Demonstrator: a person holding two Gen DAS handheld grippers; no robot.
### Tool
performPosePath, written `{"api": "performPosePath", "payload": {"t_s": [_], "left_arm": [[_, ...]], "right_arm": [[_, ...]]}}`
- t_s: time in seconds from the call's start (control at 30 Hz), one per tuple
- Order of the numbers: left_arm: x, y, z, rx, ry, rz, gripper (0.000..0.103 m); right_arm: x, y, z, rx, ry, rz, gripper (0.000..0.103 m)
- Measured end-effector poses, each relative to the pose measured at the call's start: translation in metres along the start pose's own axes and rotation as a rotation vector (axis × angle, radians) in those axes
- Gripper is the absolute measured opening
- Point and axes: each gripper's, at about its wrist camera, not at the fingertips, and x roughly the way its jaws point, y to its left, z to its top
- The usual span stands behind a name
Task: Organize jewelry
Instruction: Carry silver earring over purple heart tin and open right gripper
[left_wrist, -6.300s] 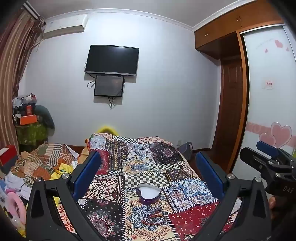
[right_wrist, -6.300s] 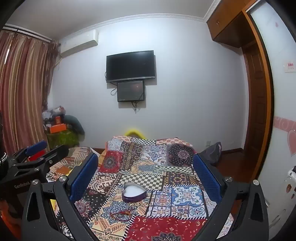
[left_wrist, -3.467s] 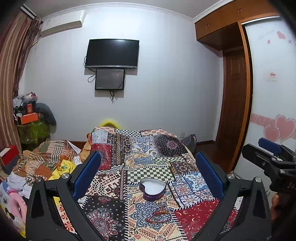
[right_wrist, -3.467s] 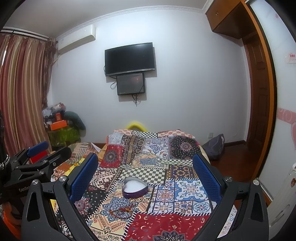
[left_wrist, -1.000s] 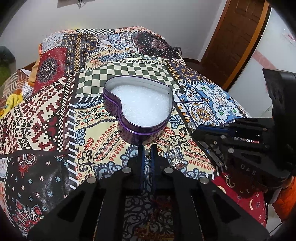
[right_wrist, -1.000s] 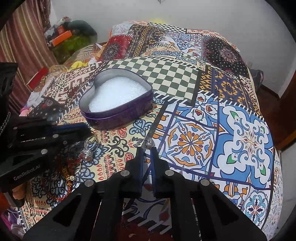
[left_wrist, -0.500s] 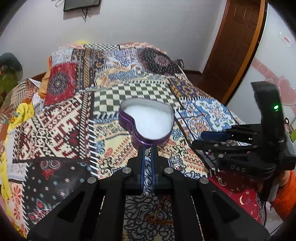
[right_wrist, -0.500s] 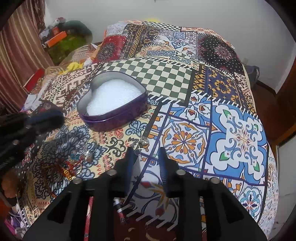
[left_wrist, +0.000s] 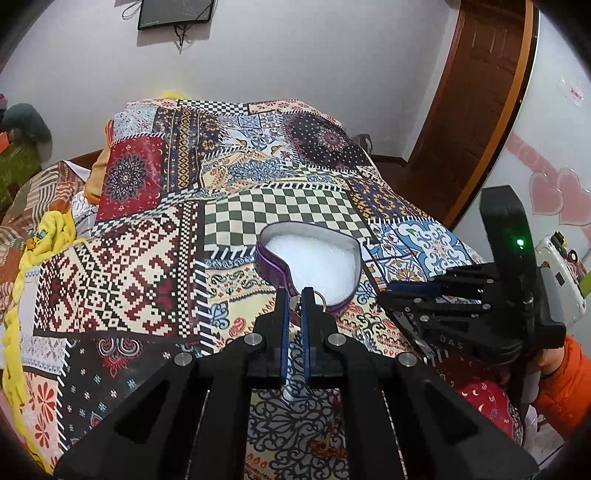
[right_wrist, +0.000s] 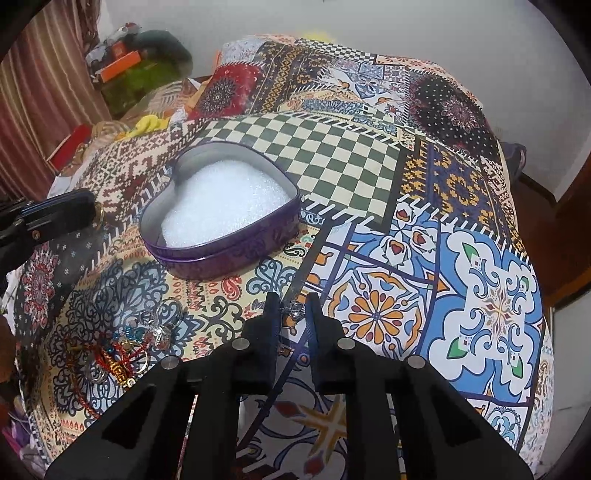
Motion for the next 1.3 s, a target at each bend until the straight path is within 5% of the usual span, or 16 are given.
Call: {"api": "performPosePath", "payload": {"t_s": [0.73,1.3], "left_arm": [[0.012,0.002,0.038,0.045,-0.049,0.018,0.005],[0.060,0.005,0.043,0.073,0.048,-0.008,0.005]], "right_arm": [[-0.060,0.009,0.053,0.035,-0.242,0.044,0.013],[-0.011,0.012,0.062,0.000,-0.125,0.104,0.013]]}}
